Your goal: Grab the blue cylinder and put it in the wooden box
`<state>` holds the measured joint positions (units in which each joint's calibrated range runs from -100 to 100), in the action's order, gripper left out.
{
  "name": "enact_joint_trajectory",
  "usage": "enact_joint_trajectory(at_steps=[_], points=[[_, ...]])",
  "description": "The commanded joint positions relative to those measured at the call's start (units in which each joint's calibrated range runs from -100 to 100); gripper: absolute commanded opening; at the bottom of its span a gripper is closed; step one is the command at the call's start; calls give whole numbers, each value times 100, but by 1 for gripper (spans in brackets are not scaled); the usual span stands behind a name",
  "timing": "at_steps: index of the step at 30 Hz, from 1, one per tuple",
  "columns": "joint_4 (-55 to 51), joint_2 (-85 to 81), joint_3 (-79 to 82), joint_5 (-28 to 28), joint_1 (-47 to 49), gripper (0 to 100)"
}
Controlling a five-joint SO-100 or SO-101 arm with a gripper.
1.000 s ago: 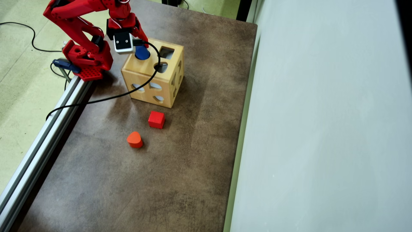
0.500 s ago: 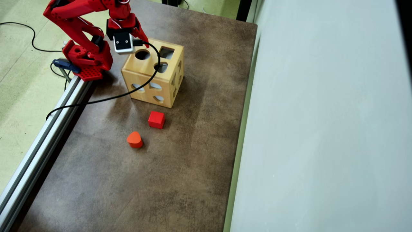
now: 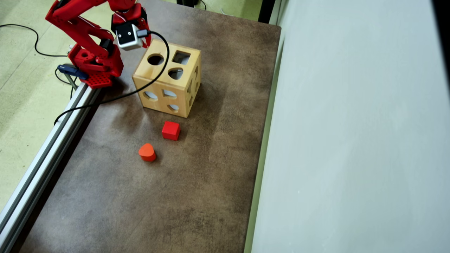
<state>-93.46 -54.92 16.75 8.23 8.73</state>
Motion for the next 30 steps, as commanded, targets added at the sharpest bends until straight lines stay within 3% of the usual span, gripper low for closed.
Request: enact_joint_trajectory(at_steps=[1, 20, 25, 30], points=[[-2, -1111, -181, 49, 48, 3], [-461, -3906, 490, 54, -41, 3], [-461, -3982, 490, 49, -56, 3], [-461, -3990, 463, 49, -806, 3]])
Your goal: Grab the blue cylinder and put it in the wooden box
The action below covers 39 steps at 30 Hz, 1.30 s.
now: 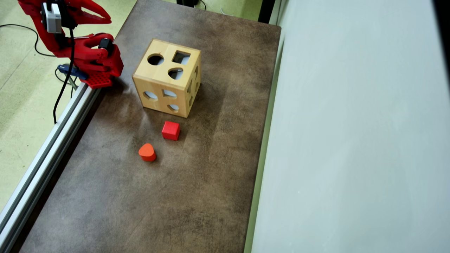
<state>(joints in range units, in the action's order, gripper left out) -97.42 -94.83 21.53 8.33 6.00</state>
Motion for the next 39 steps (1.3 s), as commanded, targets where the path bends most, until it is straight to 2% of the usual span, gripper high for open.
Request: enact_joint_trajectory(at_steps=[1, 39], points=[[-65, -7, -16, 39, -689, 3], [-65, -41, 29, 20, -823, 3]])
